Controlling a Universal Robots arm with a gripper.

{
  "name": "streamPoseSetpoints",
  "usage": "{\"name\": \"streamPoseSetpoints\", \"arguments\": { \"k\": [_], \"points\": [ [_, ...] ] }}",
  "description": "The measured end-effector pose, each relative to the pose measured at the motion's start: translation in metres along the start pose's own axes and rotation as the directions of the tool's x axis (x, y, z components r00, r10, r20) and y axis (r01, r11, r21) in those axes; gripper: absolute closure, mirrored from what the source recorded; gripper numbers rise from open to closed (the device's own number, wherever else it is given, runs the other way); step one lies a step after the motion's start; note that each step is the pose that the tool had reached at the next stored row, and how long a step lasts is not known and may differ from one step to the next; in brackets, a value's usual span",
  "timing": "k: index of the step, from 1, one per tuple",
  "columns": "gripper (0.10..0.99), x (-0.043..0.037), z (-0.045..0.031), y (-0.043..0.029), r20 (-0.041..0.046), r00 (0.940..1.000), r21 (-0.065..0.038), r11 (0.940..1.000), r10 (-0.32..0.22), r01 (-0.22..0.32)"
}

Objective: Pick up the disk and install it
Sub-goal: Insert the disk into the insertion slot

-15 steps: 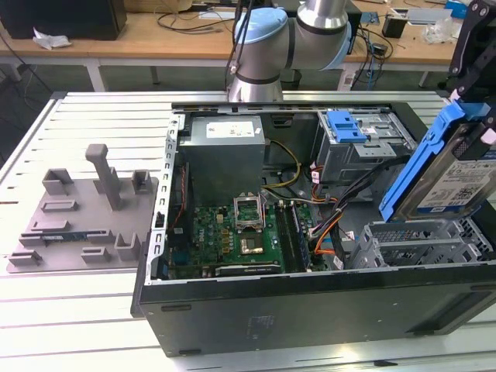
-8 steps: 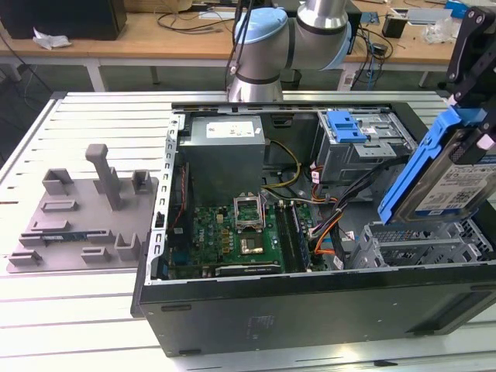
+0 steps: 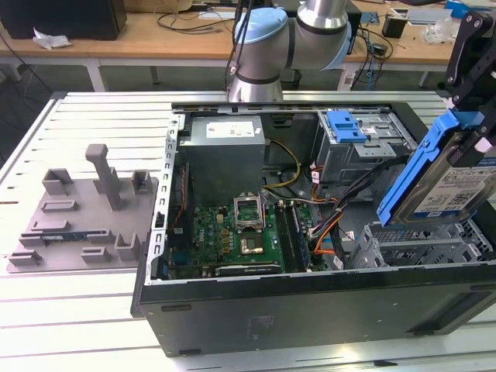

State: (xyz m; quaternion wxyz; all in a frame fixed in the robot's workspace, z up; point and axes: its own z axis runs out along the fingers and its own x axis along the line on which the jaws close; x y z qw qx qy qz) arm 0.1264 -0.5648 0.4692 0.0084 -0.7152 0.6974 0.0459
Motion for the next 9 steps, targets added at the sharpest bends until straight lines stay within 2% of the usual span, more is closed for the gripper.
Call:
{"name": "streamPoseSetpoints", "arguments": {
  "k": [9],
  "points": [
    [0.718, 0.0027, 0.0012, 0.0002, 0.0001, 1.0000, 0.000, 1.0000, 0.000, 0.000]
  ]
}}
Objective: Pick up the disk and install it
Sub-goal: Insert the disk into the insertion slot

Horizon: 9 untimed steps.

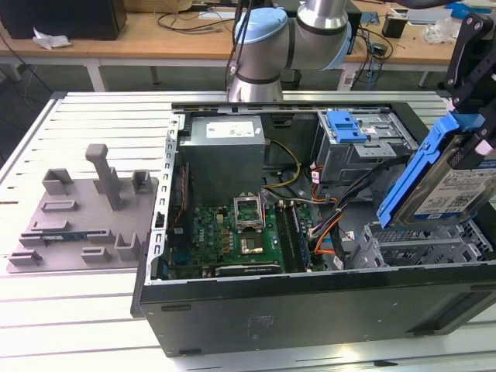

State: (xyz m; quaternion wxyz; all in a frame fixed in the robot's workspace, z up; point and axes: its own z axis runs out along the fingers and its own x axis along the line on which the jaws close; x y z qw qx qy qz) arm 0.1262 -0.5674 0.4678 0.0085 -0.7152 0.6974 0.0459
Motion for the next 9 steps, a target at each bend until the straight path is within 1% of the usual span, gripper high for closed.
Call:
{"name": "streamPoseSetpoints", "arguments": {
  "k": [9],
  "points": [
    [0.718, 0.0020, 0.0031, -0.0001, -0.0003, 1.0000, 0.000, 1.0000, 0.000, 0.000]
  ]
}}
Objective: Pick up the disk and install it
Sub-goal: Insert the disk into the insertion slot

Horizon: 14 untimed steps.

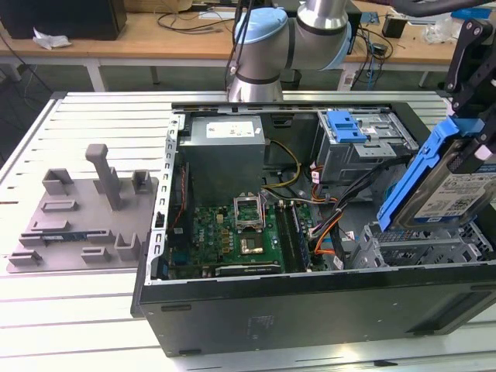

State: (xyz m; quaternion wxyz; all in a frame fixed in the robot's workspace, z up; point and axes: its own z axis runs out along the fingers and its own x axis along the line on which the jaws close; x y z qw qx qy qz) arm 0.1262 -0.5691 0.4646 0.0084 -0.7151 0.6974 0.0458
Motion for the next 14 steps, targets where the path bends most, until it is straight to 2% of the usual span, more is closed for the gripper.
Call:
{"name": "streamPoseSetpoints", "arguments": {
  "k": [14],
  "points": [
    [0.718, 0.0005, 0.0068, -0.0003, 0.0001, 1.0000, 0.000, 1.0000, 0.000, 0.000]
  ]
}}
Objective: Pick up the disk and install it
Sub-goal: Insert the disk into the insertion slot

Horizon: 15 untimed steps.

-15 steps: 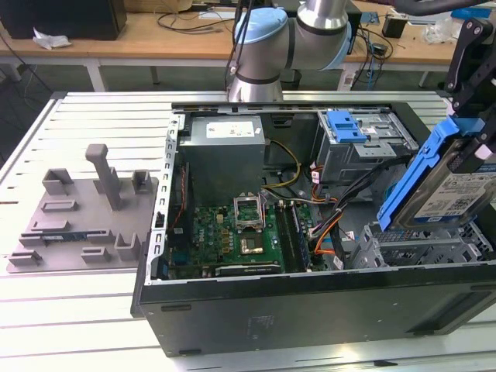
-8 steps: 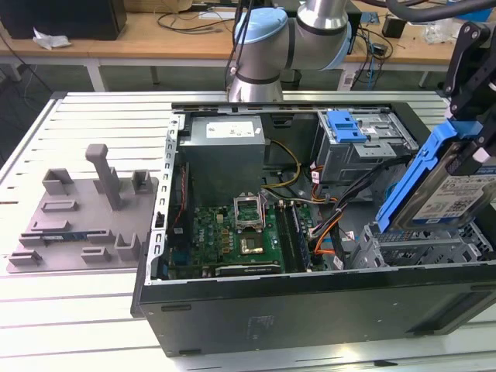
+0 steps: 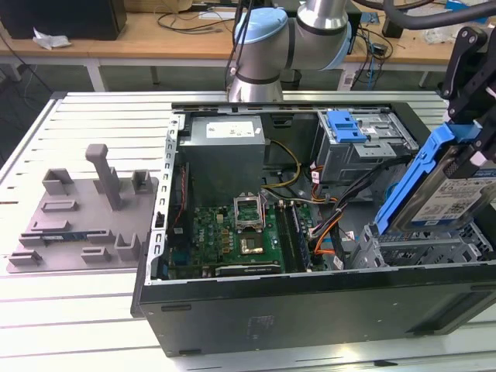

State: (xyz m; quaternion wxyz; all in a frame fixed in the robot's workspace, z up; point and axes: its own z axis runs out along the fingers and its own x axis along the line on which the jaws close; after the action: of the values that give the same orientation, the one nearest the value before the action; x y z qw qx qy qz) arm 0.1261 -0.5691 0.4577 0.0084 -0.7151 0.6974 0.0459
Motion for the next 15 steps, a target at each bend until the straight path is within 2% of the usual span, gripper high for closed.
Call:
{"name": "streamPoseSetpoints", "arguments": {
  "k": [15],
  "points": [
    [0.718, 0.0006, 0.0072, -0.0004, 0.0000, 1.0000, 0.000, 1.0000, 0.000, 0.000]
  ]
}}
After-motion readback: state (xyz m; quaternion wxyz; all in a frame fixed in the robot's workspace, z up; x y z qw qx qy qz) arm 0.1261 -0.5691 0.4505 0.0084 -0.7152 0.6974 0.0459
